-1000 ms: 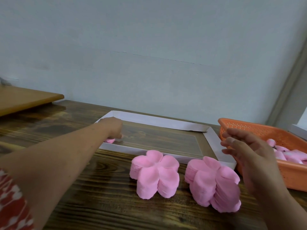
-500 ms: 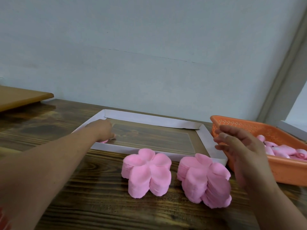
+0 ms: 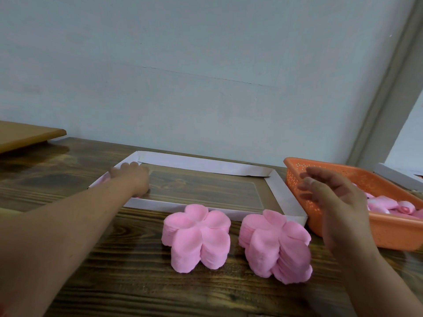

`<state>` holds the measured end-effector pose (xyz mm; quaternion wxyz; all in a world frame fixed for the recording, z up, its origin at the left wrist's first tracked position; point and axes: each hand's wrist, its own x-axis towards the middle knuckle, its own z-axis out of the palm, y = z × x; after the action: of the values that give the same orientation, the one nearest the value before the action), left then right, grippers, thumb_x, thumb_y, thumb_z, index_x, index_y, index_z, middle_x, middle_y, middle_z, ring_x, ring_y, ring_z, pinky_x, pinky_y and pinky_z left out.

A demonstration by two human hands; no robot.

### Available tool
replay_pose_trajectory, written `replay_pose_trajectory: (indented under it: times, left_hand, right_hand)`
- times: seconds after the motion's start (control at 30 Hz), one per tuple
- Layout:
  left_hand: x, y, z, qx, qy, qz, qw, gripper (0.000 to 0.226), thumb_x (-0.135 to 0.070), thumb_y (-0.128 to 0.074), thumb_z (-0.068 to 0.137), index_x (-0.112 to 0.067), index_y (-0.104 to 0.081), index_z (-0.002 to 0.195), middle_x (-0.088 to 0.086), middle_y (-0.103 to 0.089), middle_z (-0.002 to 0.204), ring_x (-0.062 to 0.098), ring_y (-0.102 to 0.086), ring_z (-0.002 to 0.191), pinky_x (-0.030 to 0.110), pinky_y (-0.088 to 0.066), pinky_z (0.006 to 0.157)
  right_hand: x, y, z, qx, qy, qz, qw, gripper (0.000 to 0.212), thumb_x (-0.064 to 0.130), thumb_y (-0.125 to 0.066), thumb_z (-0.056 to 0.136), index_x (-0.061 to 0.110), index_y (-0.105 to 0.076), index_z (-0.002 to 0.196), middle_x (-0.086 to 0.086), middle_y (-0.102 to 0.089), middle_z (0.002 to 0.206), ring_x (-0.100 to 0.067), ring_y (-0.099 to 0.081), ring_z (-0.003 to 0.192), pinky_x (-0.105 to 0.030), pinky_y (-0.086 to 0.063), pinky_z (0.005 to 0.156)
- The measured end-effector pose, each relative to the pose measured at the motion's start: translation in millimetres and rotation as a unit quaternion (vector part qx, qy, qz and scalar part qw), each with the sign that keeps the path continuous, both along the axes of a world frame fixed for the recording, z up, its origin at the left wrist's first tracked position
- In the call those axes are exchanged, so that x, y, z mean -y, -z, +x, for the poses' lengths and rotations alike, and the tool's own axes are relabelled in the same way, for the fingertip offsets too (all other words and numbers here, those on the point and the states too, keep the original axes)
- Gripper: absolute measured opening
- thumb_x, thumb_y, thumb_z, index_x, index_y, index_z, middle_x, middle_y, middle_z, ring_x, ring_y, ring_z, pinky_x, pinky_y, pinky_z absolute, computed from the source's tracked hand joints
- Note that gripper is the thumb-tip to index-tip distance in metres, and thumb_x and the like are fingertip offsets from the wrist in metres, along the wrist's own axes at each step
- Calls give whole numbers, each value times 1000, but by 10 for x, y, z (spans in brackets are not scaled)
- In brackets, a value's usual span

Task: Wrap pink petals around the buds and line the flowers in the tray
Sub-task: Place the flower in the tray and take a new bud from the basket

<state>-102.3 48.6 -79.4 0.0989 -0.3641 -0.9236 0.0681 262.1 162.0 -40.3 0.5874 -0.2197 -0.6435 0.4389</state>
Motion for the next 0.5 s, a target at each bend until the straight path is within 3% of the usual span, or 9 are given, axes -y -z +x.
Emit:
replay_pose_trajectory:
  times: [0.13, 0.23, 0.33, 0.4, 0.5]
  left_hand:
    - [-22, -10, -53, 77, 8, 14, 997, 26, -31, -52, 92, -19, -53, 114, -1, -55, 94, 19, -53, 93, 38, -47, 85]
    - [-39, -19, -69, 100, 3, 5, 995, 14, -34, -52, 92, -20, -51, 94, -4, -57, 82, 18, -56, 92, 40, -47, 89]
    - [-56, -12, -84, 115, 6, 1, 993, 16, -35, -51, 93, -19, -51, 90, -3, -57, 79, 18, -56, 91, 39, -46, 90]
    - [-59, 1, -96, 118, 6, 0, 993, 17, -36, -51, 94, -19, -52, 92, -4, -57, 80, 17, -57, 91, 37, -46, 89]
    - [-51, 2, -77, 114, -3, -6, 993, 22, -38, -50, 94, -19, -53, 102, -3, -56, 89, 19, -55, 97, 39, -45, 93]
  right_hand:
    - [-52, -65, 66, -36, 23, 6, 999, 18, 3, -61, 85, 14, -67, 98, 5, -70, 85, -10, -64, 72, -15, -53, 62]
    - [-141, -143, 136, -59, 22, -3, 998, 18, 5, -63, 84, 21, -68, 90, 5, -70, 79, -11, -65, 70, -18, -53, 62]
    - [-295, -286, 217, -64, 38, -10, 997, 14, 10, -64, 79, 21, -69, 84, 7, -69, 70, -10, -65, 66, -18, -53, 60]
    - [-472, -399, 280, -22, 71, -17, 997, 11, 11, -66, 78, 20, -69, 84, 8, -68, 62, -7, -64, 60, -16, -52, 54]
    - [-798, -531, 384, 144, 125, -28, 981, 13, 4, -69, 79, 7, -67, 91, 0, -64, 55, -5, -60, 49, -18, -51, 45]
